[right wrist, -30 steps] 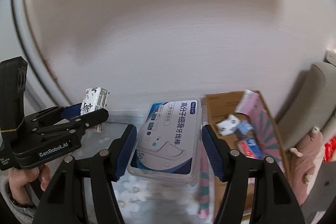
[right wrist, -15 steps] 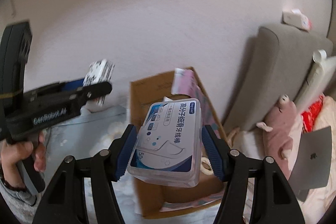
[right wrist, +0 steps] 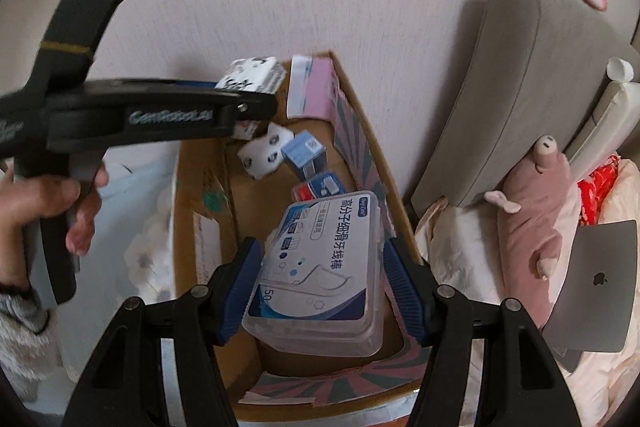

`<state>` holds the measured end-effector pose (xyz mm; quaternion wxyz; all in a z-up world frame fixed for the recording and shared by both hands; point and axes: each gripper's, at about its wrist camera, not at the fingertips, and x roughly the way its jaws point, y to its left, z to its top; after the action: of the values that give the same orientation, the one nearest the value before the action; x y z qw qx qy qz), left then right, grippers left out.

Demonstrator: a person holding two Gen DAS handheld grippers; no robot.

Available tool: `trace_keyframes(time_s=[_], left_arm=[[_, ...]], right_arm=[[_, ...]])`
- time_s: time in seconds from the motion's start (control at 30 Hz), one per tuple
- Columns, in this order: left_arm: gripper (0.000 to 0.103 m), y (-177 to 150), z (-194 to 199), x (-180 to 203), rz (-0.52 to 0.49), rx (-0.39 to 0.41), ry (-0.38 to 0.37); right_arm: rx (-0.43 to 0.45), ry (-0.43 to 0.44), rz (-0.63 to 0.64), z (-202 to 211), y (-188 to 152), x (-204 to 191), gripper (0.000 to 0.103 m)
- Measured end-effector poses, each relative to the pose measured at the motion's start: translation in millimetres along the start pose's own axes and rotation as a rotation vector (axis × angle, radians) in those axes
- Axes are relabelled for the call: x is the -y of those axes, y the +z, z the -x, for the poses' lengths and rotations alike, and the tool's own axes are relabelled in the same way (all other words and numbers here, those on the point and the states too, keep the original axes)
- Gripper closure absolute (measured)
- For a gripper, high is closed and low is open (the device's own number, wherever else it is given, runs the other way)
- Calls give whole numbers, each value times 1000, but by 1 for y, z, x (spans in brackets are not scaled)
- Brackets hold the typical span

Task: Organize objects
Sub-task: 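Carry tissue pack and swab case into the cardboard box and open both tools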

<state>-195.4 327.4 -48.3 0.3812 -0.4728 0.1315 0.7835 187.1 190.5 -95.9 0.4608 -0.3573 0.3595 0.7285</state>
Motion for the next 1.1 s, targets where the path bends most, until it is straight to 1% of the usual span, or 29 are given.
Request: trace_keyframes(time_s=[0.03, 0.17, 0.33, 0.53, 0.63, 0.7, 0.77, 0.8, 0.83, 0.87, 0.9, 0.97, 1.1], left_arm=[[58, 1, -10, -1, -4, -25, 1], [58, 4, -39, 2, -20, -83, 11], [58, 4, -64, 5, -58, -134, 28], [58, 5, -77, 9, -103, -162, 53], [57, 6, -77, 8, -106, -159, 59], [57, 7, -74, 6, -110, -144, 70], [50, 10, -69, 6, -108, -128, 69], [26, 12, -66, 6, -107, -119, 65], [2, 13, -65, 6, -106, -113, 63], [0, 15, -61, 6, -106, -93, 54], [0, 17, -59, 5, -103, -82, 45], [0, 19, -59, 5, -99, -79, 43], [0, 19, -62, 5, -96, -82, 49]], right_arm=[[-12, 3, 4, -5, -1, 0, 44], [-74, 13, 26, -25, -4, 0, 44], [-127, 24, 54, -44, -7, 0, 45], [-136, 38, 60, -50, -4, -1, 45], [-123, 36, 72, -50, -2, -2, 45], [-124, 40, 73, -48, 0, -3, 42], [-122, 61, 55, -46, 0, -2, 20], [-109, 64, 49, -44, 0, -2, 17], [-87, 67, 43, -41, 0, -1, 11], [-67, 66, 37, -38, -1, -1, 4], [-56, 67, 34, -37, -1, -1, 2], [-34, 68, 25, -34, -2, 0, 1], [-27, 56, 5, -35, 2, 0, 1]])
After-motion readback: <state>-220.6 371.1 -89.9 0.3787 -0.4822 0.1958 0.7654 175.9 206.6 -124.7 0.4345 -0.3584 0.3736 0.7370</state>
